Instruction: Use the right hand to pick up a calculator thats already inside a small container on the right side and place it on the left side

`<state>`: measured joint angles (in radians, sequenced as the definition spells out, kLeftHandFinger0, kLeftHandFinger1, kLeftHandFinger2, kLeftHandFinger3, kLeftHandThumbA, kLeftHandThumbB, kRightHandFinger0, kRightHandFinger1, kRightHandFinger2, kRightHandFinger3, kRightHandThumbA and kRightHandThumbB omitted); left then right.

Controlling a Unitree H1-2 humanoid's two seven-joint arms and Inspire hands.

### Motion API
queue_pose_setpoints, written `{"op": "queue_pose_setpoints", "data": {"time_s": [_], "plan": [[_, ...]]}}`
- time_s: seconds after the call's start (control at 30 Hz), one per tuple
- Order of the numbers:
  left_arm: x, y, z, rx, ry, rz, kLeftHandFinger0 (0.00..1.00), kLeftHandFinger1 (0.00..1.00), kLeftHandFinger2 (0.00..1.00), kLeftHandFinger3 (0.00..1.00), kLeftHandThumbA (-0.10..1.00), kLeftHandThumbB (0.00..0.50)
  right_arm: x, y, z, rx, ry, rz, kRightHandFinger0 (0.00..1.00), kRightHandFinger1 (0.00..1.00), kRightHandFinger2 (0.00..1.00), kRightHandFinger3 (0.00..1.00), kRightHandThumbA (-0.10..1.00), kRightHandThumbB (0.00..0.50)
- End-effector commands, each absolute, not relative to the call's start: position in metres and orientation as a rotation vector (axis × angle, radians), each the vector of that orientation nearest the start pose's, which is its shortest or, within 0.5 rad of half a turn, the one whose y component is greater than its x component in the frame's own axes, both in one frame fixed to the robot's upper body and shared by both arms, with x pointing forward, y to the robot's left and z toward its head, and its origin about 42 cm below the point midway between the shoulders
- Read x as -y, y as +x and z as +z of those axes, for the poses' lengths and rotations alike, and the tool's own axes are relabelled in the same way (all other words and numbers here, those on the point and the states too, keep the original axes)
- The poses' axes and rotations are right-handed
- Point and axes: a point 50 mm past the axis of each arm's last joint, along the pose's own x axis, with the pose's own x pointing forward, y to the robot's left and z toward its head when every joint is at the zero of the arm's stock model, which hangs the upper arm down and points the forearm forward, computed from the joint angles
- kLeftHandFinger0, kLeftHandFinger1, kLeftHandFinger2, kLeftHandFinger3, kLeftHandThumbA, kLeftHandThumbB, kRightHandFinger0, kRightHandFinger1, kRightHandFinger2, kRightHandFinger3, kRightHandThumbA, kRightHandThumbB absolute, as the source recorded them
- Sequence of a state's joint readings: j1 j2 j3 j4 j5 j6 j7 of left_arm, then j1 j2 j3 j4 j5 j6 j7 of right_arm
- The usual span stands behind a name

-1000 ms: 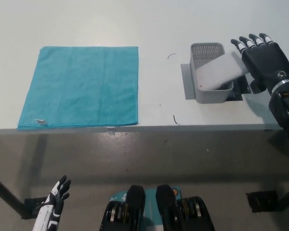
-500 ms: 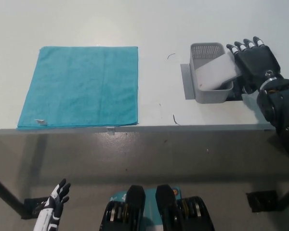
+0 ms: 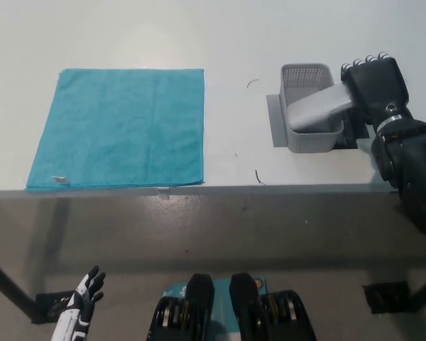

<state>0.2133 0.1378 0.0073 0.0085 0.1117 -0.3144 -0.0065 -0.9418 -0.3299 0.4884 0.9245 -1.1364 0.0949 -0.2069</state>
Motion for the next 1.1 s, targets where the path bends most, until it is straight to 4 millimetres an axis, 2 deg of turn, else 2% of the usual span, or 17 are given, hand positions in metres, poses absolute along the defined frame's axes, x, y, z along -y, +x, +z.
{"op": "queue_pose_setpoints", "data": {"time_s": [0.0, 0.03, 0.07, 0.13, 0.33, 0.37, 0.5, 0.6, 0.63, 0.73, 0.77, 0.8, 0.87, 0.97, 1.0, 1.03, 1.07], "plan": [[-0.271, 0.201, 0.075, 0.135, 0.266, -0.015, 1.0, 1.0, 1.0, 1.0, 1.0, 0.181, 0.207, 0.55, 0.281, 0.8, -1.651, -0.307, 0.0, 0.0, 0.26, 0.4, -0.1, 0.24], [-0.27, 0.201, 0.075, 0.132, 0.259, -0.015, 1.0, 1.0, 1.0, 1.0, 1.0, 0.182, 0.207, 0.55, 0.283, 0.826, -1.639, -0.319, 0.0, 0.0, 0.21, 0.35, -0.1, 0.232], [-0.271, 0.201, 0.075, 0.131, 0.257, -0.014, 1.0, 1.0, 1.0, 1.0, 1.0, 0.178, 0.208, 0.549, 0.283, 0.836, -1.63, -0.32, 0.0, 0.0, 0.2, 0.23, -0.1, 0.174], [-0.271, 0.202, 0.074, 0.13, 0.264, -0.012, 1.0, 1.0, 1.0, 1.0, 1.0, 0.174, 0.209, 0.548, 0.286, 0.867, -1.61, -0.334, 0.0, 0.0, 0.28, 0.09, -0.1, 0.176], [-0.271, 0.202, 0.075, 0.133, 0.267, -0.011, 1.0, 1.0, 1.0, 1.0, 1.0, 0.169, 0.215, 0.548, 0.298, 0.886, -1.587, -0.326, 0.0, 0.08, 0.55, 0.06, -0.1, 0.158], [-0.271, 0.202, 0.075, 0.131, 0.268, -0.01, 1.0, 1.0, 1.0, 1.0, 1.0, 0.171, 0.217, 0.547, 0.302, 0.897, -1.569, -0.325, 0.0, 0.1, 0.57, 0.06, -0.1, 0.176], [-0.272, 0.204, 0.075, 0.13, 0.278, -0.01, 1.0, 1.0, 1.0, 1.0, 1.0, 0.178, 0.221, 0.545, 0.326, 0.903, -1.504, -0.335, 0.0, 0.18, 0.69, 0.07, -0.1, 0.188], [-0.272, 0.205, 0.075, 0.128, 0.282, -0.013, 1.0, 1.0, 1.0, 1.0, 1.0, 0.178, 0.223, 0.543, 0.341, 0.968, -1.478, -0.373, 0.0, 0.15, 0.63, 0.05, -0.1, 0.206], [-0.272, 0.205, 0.075, 0.128, 0.281, -0.012, 1.0, 1.0, 1.0, 1.0, 1.0, 0.177, 0.224, 0.543, 0.351, 0.978, -1.46, -0.381, 0.0, 0.17, 0.63, 0.06, -0.1, 0.183], [-0.271, 0.204, 0.075, 0.122, 0.27, -0.012, 1.0, 1.0, 1.0, 1.0, 1.0, 0.183, 0.222, 0.539, 0.373, 0.986, -1.451, -0.416, 0.0, 0.25, 0.69, 0.12, -0.1, 0.186], [-0.271, 0.204, 0.075, 0.12, 0.272, -0.012, 1.0, 1.0, 1.0, 1.0, 1.0, 0.186, 0.221, 0.538, 0.379, 0.99, -1.447, -0.42, 0.0, 0.24, 0.68, 0.12, -0.1, 0.181], [-0.271, 0.204, 0.075, 0.116, 0.275, -0.012, 1.0, 1.0, 1.0, 1.0, 1.0, 0.189, 0.221, 0.536, 0.389, 1.041, -1.415, -0.437, 0.0, 0.22, 0.66, 0.09, -0.1, 0.213], [-0.271, 0.205, 0.076, 0.118, 0.283, -0.011, 1.0, 1.0, 1.0, 1.0, 1.0, 0.189, 0.219, 0.534, 0.4, 1.059, -1.417, -0.463, 0.0, 0.18, 0.65, 0.1, -0.1, 0.205], [-0.271, 0.204, 0.076, 0.112, 0.28, -0.01, 1.0, 1.0, 1.0, 1.0, 1.0, 0.193, 0.211, 0.534, 0.416, 1.086, -1.4, -0.471, 0.0, 0.27, 0.79, 0.2, -0.1, 0.207], [-0.271, 0.204, 0.076, 0.112, 0.28, -0.01, 1.0, 1.0, 1.0, 1.0, 1.0, 0.194, 0.209, 0.534, 0.418, 1.091, -1.392, -0.463, 0.0, 0.27, 0.79, 0.29, -0.1, 0.224], [-0.271, 0.204, 0.075, 0.111, 0.279, -0.009, 1.0, 1.0, 1.0, 1.0, 1.0, 0.192, 0.204, 0.535, 0.423, 1.09, -1.372, -0.44, 0.0, 0.26, 0.77, 0.3, -0.1, 0.249], [-0.271, 0.204, 0.075, 0.113, 0.279, -0.011, 1.0, 1.0, 1.0, 1.0, 1.0, 0.194, 0.199, 0.535, 0.426, 1.087, -1.384, -0.435, 0.0, 0.26, 0.76, 0.35, -0.1, 0.243]]}}
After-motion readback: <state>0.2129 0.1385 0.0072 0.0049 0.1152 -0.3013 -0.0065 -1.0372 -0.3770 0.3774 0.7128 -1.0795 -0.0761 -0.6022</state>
